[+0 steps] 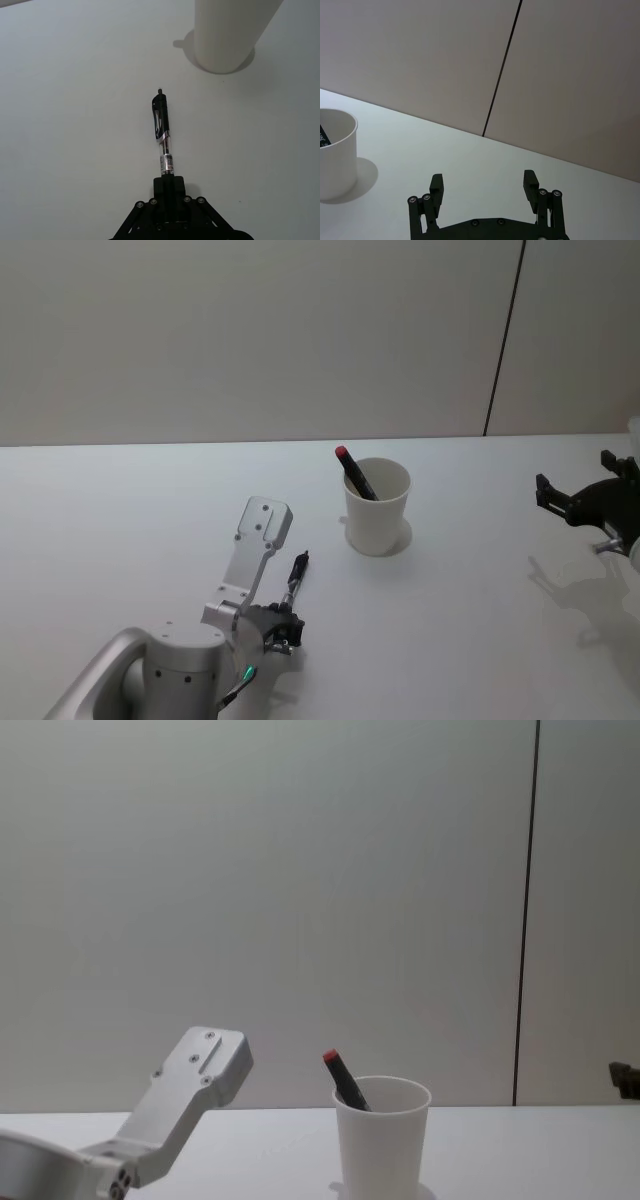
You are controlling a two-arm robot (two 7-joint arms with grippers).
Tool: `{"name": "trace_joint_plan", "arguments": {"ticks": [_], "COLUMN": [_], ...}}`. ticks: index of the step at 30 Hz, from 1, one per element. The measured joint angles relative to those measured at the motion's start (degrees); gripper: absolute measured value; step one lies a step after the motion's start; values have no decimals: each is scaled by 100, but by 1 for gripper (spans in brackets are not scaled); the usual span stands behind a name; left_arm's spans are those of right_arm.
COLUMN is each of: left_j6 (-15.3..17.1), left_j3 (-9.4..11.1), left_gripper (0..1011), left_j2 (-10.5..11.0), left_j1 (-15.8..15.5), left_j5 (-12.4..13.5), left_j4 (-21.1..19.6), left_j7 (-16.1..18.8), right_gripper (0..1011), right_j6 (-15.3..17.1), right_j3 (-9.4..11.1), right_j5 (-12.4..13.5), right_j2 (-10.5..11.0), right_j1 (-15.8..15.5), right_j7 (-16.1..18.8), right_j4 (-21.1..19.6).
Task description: Place the pen into the pen holder.
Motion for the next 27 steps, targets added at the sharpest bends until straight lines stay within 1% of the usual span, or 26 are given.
{"name": "trace_joint_plan", "arguments": {"ticks": [16,23,27], "left_j6": [-212,-371,-519], "left_j3": [-24,-48,-69], "left_gripper": [125,125,125], "left_j2": [2,57,120], "left_j1": [23,82,156], "left_j5": [309,463,557], "left_j4": [-119,-227,-336], "left_j7": [-70,-97,-105], "right_gripper": [1001,1001,1001], "right_j6": [0,0,0], "right_j3": [0,0,0], "right_j5": [0,0,0], "right_j2": [0,0,0], "right_j1": [0,0,0], "right_j7": [0,0,0], "right_j4": [0,0,0]}}
